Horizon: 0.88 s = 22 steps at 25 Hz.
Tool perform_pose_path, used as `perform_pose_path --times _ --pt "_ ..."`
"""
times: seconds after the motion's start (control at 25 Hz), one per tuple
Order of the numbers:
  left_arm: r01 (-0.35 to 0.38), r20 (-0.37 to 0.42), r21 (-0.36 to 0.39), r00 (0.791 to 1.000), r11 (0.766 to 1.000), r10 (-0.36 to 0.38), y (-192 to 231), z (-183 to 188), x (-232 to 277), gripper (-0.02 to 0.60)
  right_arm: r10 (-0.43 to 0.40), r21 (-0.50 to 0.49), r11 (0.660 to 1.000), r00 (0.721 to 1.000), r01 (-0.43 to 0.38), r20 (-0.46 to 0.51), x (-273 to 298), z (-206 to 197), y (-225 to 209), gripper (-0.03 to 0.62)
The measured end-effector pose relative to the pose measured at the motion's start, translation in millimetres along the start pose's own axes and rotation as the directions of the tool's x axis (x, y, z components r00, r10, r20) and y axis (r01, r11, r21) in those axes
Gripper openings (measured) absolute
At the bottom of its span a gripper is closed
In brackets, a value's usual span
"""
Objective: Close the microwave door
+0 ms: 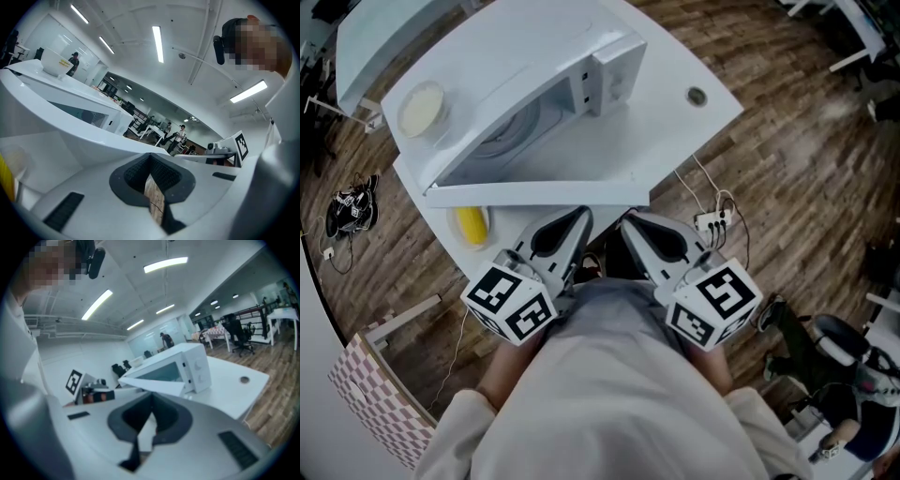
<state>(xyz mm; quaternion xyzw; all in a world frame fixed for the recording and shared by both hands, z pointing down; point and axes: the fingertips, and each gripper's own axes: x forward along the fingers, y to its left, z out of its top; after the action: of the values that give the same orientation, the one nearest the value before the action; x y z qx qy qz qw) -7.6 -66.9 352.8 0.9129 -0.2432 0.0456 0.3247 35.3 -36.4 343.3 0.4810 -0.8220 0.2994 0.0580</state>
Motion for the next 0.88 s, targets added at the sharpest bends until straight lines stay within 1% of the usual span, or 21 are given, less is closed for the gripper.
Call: perform_pose_path --times 0.36,0.88 --pt "-0.007 -0.004 0.007 1.000 1.000 0.007 3.3 6.2 4.0 0.015 0.008 0.012 1.000 1.000 -0.008 0.005 3.5 6.8 -5.9 0.021" --pt "-0.038 0.018 -0.010 0.999 0.999 0.038 16.0 17.0 13.6 0.017 0.038 -0.005 0.999 0.999 -0.038 0.006 20.3 24.3 -20.0 0.021"
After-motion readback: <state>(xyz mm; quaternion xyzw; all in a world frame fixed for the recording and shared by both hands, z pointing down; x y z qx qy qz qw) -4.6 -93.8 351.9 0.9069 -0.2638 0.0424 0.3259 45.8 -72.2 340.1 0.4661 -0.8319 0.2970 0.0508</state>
